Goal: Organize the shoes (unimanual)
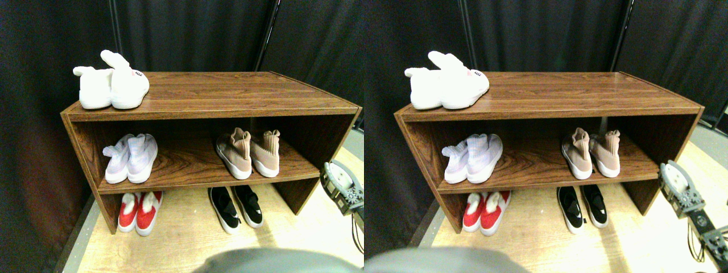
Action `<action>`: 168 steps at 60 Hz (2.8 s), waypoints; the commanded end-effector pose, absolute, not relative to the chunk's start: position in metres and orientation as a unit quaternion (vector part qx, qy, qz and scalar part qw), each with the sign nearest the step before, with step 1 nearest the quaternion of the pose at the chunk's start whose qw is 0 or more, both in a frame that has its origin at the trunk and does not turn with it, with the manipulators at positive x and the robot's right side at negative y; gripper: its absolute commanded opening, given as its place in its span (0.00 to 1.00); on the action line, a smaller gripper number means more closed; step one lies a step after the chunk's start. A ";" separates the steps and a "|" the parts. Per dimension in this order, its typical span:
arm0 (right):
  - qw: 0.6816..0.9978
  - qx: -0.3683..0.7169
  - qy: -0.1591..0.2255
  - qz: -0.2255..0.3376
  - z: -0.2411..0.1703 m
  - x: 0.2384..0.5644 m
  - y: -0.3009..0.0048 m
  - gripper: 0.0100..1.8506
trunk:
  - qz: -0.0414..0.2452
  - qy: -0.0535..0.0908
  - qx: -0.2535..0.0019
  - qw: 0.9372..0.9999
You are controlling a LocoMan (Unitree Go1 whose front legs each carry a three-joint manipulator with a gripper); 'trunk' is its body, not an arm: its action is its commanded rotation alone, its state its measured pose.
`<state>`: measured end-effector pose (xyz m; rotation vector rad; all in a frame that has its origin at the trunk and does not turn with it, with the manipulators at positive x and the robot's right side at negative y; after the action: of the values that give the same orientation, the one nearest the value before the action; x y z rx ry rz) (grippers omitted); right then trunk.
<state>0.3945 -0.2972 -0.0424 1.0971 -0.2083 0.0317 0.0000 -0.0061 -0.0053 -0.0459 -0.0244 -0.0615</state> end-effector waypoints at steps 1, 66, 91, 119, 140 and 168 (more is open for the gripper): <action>0.851 0.511 -0.117 0.042 -0.034 0.408 -0.303 0.03 | -0.033 -0.018 -0.036 0.999; 0.810 0.579 -0.022 -0.087 -0.100 0.515 -0.298 0.03 | -0.003 -0.006 -0.053 0.999; 0.807 0.586 -0.006 -0.076 -0.099 0.508 -0.272 0.03 | 0.007 -0.003 -0.064 0.998; 0.815 0.576 -0.012 -0.064 -0.100 0.502 -0.264 0.03 | 0.003 0.001 -0.061 0.998; 0.831 0.544 -0.049 -0.105 -0.096 0.511 -0.295 0.03 | -0.007 0.002 -0.056 0.998; 0.846 0.529 -0.069 -0.007 -0.053 0.470 -0.295 0.03 | -0.026 0.000 -0.045 0.999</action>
<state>0.4788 -0.3029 -0.0695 1.0591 -0.1198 -0.0689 -0.0024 -0.0065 -0.0063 -0.0632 -0.0089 -0.0468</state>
